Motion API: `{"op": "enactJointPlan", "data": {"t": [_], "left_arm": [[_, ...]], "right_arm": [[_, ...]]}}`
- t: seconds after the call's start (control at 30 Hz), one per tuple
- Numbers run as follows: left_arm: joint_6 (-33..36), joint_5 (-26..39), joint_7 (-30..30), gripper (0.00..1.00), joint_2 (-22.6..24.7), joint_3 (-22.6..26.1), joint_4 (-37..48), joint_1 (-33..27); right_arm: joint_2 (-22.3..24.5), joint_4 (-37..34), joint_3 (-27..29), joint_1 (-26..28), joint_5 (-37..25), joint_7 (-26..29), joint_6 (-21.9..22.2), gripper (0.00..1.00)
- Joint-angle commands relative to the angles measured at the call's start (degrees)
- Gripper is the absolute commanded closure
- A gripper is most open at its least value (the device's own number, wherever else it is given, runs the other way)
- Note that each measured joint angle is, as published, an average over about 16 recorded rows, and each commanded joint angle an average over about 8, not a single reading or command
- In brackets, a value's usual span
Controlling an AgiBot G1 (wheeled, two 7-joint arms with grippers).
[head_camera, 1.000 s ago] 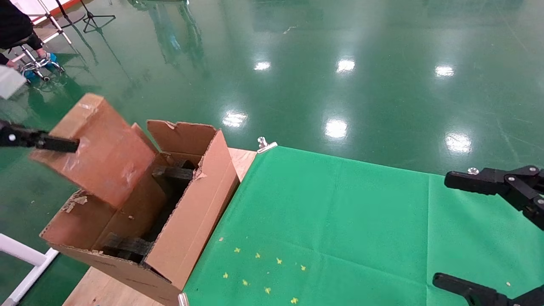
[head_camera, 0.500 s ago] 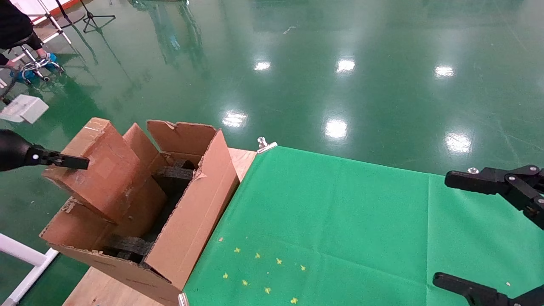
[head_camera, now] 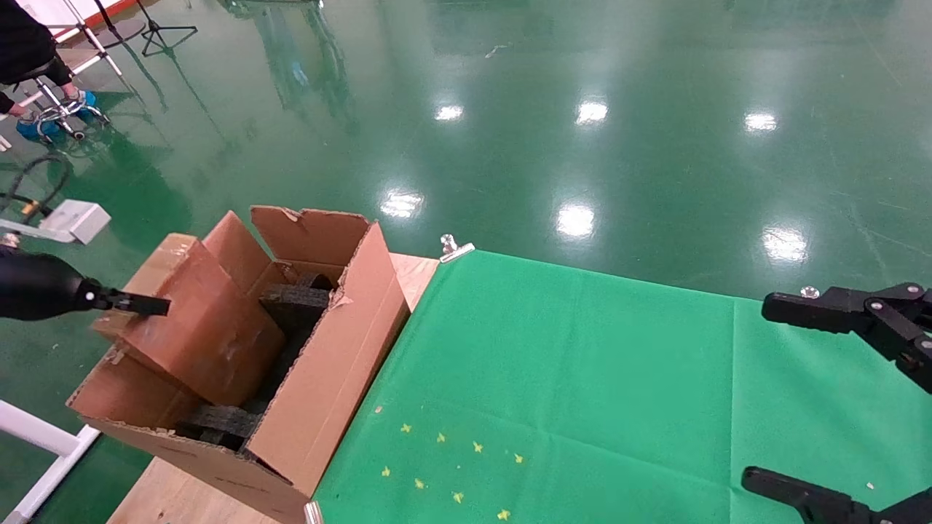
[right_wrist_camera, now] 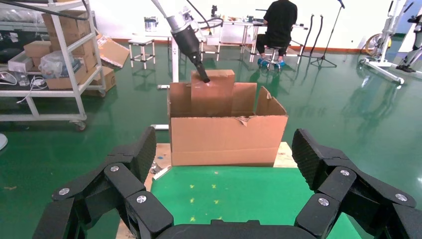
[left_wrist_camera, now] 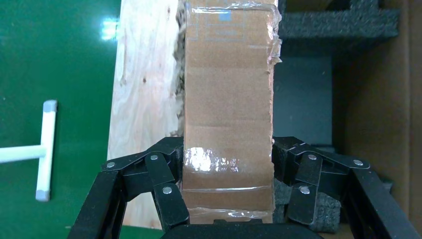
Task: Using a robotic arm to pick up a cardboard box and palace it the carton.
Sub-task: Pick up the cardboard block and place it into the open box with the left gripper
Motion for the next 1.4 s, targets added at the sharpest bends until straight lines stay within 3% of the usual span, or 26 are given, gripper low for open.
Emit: {"op": "enactJointPlan", "data": {"t": [0.03, 0.77, 1.4], "left_arm": [[-0.67, 0.05, 0.36, 1.0, 0.74, 0.1, 1.28, 0.6], [-5.45, 0.15, 2.57, 1.0, 7.73, 0.53, 9.83, 5.53], [-7.64, -0.64, 2.57, 1.0, 10.9, 0.06, 13.37, 9.35]], "right_arm": [[0.0, 0.0, -0.01, 0.0, 0.0, 0.0, 0.0, 0.0], [0.03, 0.0, -0.07, 0.02, 0.05, -0.03, 0.03, 0.0], [0.05, 0.0, -0.12, 0.03, 0.08, -0.06, 0.05, 0.0]]}}
